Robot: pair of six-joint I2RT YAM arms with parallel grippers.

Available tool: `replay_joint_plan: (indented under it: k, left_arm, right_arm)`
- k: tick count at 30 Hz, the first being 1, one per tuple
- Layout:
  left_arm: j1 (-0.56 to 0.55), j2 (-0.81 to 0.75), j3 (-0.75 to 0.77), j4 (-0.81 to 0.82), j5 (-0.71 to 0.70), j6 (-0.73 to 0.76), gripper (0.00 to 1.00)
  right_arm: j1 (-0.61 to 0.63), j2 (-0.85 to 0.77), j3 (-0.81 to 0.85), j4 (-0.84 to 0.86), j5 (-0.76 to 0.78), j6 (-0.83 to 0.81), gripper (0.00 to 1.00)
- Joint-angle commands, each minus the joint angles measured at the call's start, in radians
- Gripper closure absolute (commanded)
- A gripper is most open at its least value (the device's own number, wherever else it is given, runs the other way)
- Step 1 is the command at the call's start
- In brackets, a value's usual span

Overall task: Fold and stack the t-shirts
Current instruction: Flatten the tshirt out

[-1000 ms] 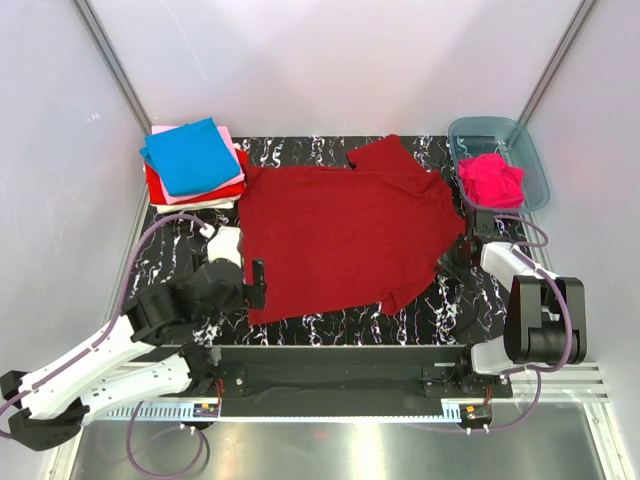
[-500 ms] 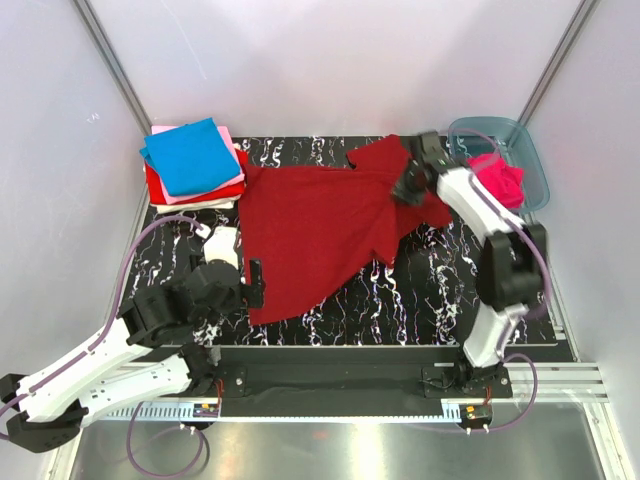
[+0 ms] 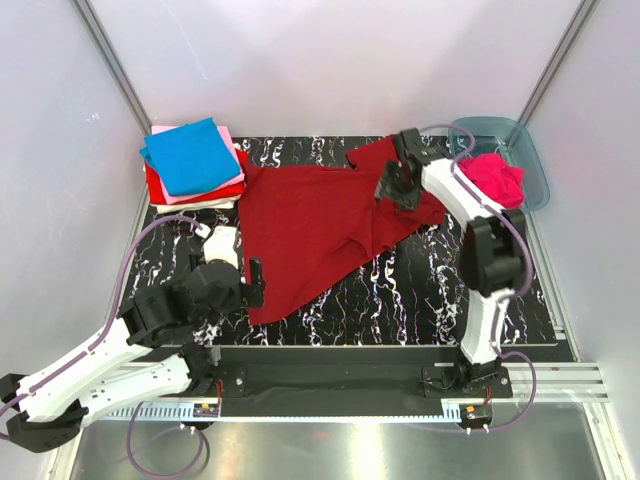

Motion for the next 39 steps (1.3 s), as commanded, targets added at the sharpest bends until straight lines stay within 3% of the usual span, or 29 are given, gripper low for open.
replay_joint_plan:
  k: [1, 12, 33, 39]
  left_arm:
    - [0.001, -0.006, -0.007, 0.042, -0.039, 0.001, 0.01]
    - [0.001, -0.007, -0.009, 0.045, -0.038, 0.001, 0.01]
    - [0.002, 0.026, -0.006, 0.041, -0.042, -0.002, 0.01]
    - [0.002, 0.031, -0.007, 0.039, -0.042, -0.002, 0.01]
  right_arm:
    - [-0.005, -0.190, -0.259, 0.132, -0.009, 0.024, 0.34]
    - [-0.008, -0.362, -0.691, 0.313, -0.050, 0.105, 0.48]
    - [-0.057, -0.320, -0.619, 0.428, -0.144, 0.061, 0.49]
    - [-0.068, -0.245, -0.579, 0.426, -0.162, 0.053, 0.50]
